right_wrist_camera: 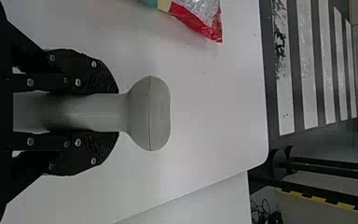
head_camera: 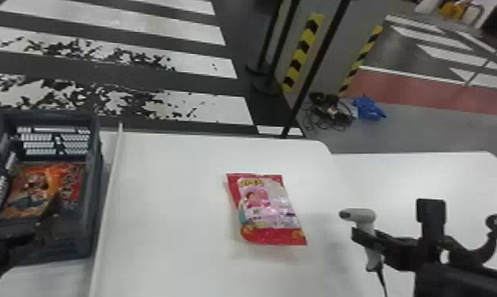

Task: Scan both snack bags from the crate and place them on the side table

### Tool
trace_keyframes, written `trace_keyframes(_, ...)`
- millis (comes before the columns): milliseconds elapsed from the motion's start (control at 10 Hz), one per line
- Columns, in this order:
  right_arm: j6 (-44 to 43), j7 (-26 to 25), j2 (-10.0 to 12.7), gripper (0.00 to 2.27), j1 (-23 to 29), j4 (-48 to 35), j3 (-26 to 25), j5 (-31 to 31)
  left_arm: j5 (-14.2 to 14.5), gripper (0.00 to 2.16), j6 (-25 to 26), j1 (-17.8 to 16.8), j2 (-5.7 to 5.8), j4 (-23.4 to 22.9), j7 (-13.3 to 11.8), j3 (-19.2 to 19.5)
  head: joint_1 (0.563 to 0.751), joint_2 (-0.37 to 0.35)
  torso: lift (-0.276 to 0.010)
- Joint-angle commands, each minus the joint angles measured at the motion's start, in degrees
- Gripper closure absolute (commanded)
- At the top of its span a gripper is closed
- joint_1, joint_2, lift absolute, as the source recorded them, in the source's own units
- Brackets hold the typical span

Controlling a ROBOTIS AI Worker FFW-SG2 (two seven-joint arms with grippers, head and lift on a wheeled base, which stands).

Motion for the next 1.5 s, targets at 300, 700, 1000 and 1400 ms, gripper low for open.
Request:
trace_keyframes(300,19.8,0.3,0.1,2.16,5.7,-17.9,10.3,-0.3,0.1,0.08,-0.5,-0.3,0.05,0.0,0.0,-0.3,0.695,-0.350,-0.098)
trace_keyframes(700,29.3,-1.0,0.1,2.16,9.0,-23.8,22.3,0.5,0.3,0.08,-0.8,-0.2,0.14,0.2,0.0,-0.4,0.695,-0.274,-0.098)
trace_keyframes(1000,33.8,-2.6,0.1,2.16,9.6,-24.6,29.6,1.3,0.6,0.08,-1.3,-0.2,0.40,0.5,0.0,-0.5,0.695,-0.211,-0.098)
trace_keyframes(1400,35.2,-4.7,0.1,2.16,8.2,-24.7,36.6,3.2,1.1,0.08,-1.7,0.2,1.10,0.4,0.0,-0.2,0.695,-0.136,-0.098)
